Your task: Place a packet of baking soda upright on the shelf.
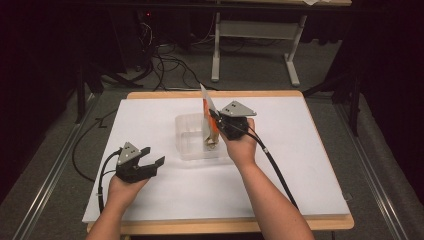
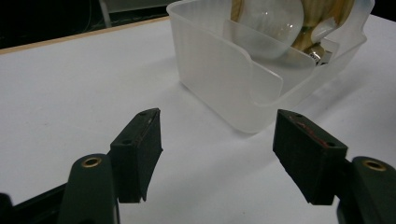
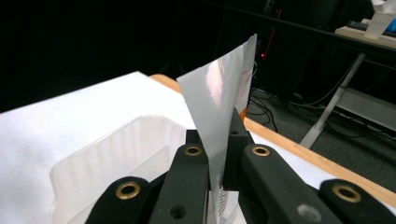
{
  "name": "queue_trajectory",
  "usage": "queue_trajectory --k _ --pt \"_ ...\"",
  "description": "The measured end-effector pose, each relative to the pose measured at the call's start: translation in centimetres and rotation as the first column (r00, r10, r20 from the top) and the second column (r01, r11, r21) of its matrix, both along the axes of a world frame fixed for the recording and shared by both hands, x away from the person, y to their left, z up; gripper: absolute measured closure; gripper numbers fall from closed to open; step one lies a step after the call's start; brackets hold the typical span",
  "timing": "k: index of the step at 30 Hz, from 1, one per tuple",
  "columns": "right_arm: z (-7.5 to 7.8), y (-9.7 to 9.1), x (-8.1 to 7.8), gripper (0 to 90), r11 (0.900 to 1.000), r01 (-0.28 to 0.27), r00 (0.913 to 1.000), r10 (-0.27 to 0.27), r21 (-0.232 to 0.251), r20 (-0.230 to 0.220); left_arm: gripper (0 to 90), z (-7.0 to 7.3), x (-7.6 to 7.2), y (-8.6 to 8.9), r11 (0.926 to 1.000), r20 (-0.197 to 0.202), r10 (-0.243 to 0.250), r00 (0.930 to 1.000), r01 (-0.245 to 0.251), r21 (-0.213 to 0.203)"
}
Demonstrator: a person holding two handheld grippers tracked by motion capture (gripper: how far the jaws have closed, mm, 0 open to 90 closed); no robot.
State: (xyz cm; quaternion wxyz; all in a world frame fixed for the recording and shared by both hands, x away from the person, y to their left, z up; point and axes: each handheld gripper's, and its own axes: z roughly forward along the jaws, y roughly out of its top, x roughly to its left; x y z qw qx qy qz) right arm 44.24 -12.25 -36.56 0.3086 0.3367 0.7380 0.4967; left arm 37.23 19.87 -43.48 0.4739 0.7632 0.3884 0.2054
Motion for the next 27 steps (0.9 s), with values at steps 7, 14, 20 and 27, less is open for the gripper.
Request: queue_trajectory --k 7,14,20,27 --pt "-0.8 0.1 -0.3 90.0 0.9998 -0.012 0.9999 0.012 0.016 0.0 33.1 0.0 0.0 -0.1 1.0 0.0 -0.001 1.0 0.001 0.002" --pt "-1.1 0.1 -0.7 90.0 0.9996 -0.018 0.9998 0.018 0.02 -0.009 33.1 0.0 0.0 -0.1 1.0 0.001 -0.002 1.0 0.002 0.004" --pt "-1.4 0.0 -1.0 90.0 0.9991 -0.024 0.9997 0.024 0.036 -0.011 33.1 0.0 0.0 -0.1 1.0 0.001 -0.003 1.0 0.003 0.005" --pt "-1.8 -0.1 -1.3 90.0 0.9987 -0.028 0.9994 0.029 0.042 -0.021 33.2 0.0 0.0 -0.2 1.0 0.001 -0.005 1.0 0.005 0.007"
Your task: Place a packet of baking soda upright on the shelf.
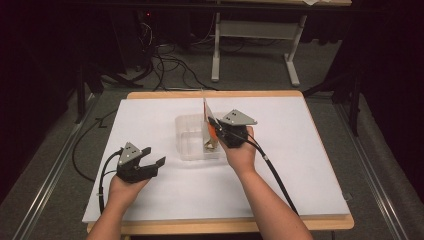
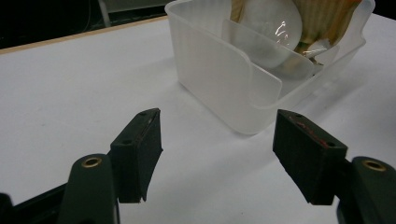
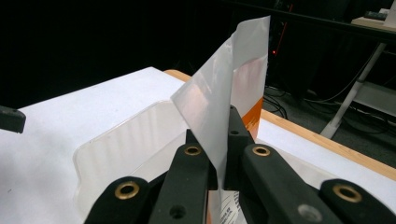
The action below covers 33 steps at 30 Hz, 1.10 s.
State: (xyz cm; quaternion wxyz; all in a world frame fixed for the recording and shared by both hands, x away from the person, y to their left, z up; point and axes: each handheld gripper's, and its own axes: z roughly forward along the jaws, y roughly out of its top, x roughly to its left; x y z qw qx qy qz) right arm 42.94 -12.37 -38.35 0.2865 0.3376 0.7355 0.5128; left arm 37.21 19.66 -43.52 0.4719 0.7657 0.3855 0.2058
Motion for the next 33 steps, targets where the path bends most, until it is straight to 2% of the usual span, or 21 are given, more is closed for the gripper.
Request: queue_trajectory --k 6,15,20,21,23,24,33 --pt "-0.5 0.1 -0.4 90.0 0.9999 -0.01 0.9998 0.01 0.007 -0.014 33.2 0.1 -0.1 0.0 1.0 0.001 0.001 1.0 -0.001 0.006" --pt "-1.1 0.4 -1.0 90.0 0.9999 -0.012 0.9994 0.012 -0.01 -0.033 33.1 0.1 -0.1 0.3 1.0 0.003 0.003 1.0 -0.003 -0.009" --pt "-1.9 0.8 -1.1 90.0 0.9998 -0.017 0.9987 0.017 -0.008 -0.049 33.1 0.0 0.0 0.2 1.0 -0.004 0.002 1.0 -0.002 -0.007" --pt "-2.0 0.8 -1.1 90.0 0.9997 -0.019 0.9987 0.018 -0.013 -0.047 33.1 -0.1 -0.1 -0.1 0.9985 -0.014 0.015 0.9998 -0.016 -0.053" --pt "-2.4 1.0 -1.3 90.0 0.9997 -0.02 0.998 0.019 -0.011 -0.06 33.1 -0.2 0.0 -0.2 0.9981 -0.008 0.019 0.9998 -0.02 -0.058" --pt "-2.4 1.0 -1.3 90.0 0.9997 -0.02 0.998 0.019 -0.011 -0.06 33.1 0.0 0.0 0.1 1.0 -0.005 0.001 1.0 -0.001 -0.007" --pt "-2.0 0.7 -1.6 89.9 0.9997 -0.019 0.9982 0.018 -0.012 -0.058 33.1 0.0 0.0 0.2 1.0 -0.002 0.002 1.0 -0.002 -0.006"
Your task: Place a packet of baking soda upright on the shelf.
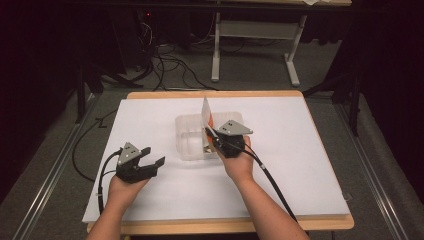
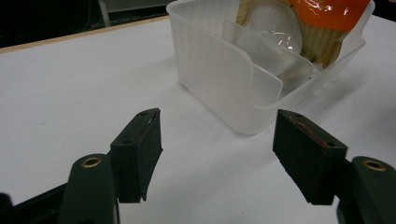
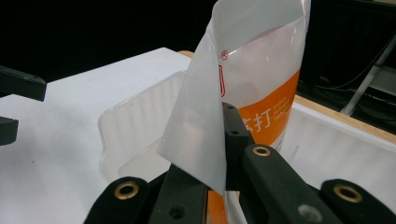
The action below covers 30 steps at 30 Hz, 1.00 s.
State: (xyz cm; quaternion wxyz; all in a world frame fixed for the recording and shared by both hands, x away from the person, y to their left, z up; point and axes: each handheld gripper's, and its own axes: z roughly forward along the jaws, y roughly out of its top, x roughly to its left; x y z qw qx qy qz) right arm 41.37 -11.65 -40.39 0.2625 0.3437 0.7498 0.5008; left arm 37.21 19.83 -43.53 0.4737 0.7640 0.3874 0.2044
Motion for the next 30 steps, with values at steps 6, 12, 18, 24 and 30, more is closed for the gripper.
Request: queue_trajectory --k 6,12,18,24,30 --pt "0.3 -0.3 0.1 81.5 0.9999 0.008 0.9998 -0.007 0.011 -0.017 33.1 0.0 0.0 0.1 1.0 0.0 0.002 1.0 -0.002 -0.003" --pt "0.4 -0.7 0.4 64.4 0.9991 0.025 0.9979 -0.023 0.033 -0.061 33.2 0.0 -0.1 -0.1 1.0 0.002 -0.001 1.0 0.001 0.001" --pt "0.7 -1.1 0.3 47.7 0.9984 0.053 0.997 -0.052 0.017 -0.057 33.1 0.0 0.0 0.1 1.0 0.001 0.001 1.0 -0.001 -0.001" --pt "1.2 -1.5 0.1 39.1 0.9976 0.067 0.9965 -0.066 0.017 -0.051 33.1 0.0 0.0 0.0 1.0 0.003 -0.001 1.0 0.001 -0.001" --pt "1.7 -1.6 -0.1 28.0 0.9968 0.077 0.9959 -0.076 0.021 -0.048 33.0 0.0 0.0 0.0 1.0 0.003 -0.001 1.0 0.001 -0.001"
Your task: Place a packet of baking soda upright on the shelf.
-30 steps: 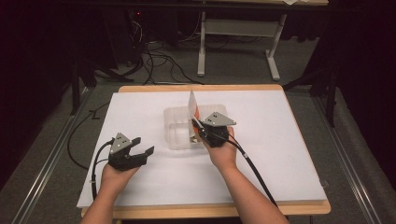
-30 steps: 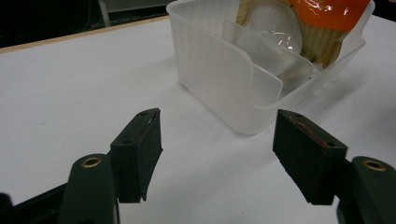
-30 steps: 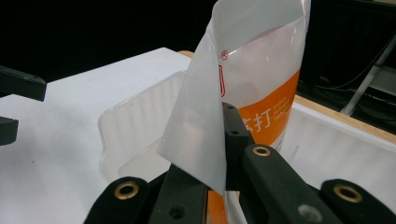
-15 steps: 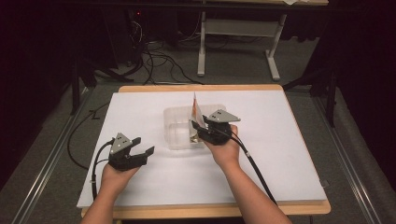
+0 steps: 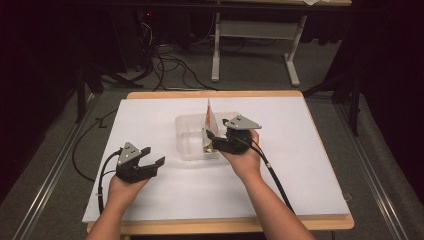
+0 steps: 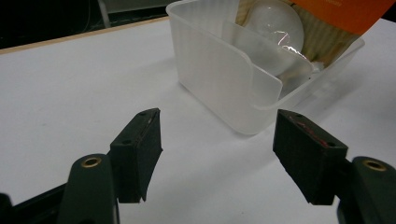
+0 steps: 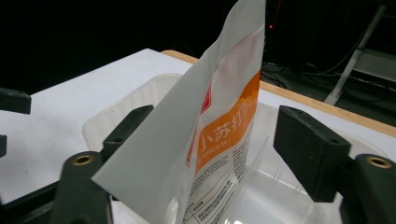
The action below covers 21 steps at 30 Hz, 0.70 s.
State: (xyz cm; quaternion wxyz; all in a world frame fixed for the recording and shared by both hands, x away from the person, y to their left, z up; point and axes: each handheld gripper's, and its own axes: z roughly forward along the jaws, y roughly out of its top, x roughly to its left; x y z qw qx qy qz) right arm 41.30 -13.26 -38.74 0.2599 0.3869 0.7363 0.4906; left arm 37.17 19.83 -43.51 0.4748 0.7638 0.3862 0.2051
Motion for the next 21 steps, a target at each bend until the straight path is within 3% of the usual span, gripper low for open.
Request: queue_trajectory --k 12,21 --pt "0.2 -0.6 -0.4 18.6 1.0 0.001 1.0 -0.001 -0.005 -0.003 32.9 0.0 0.1 0.1 1.0 -0.001 0.0 1.0 0.0 0.003" --pt "-0.6 -2.1 -2.3 17.9 1.0 -0.003 0.9999 0.003 0.0 -0.015 32.8 -0.1 0.1 0.0 1.0 -0.002 -0.003 1.0 0.003 0.008"
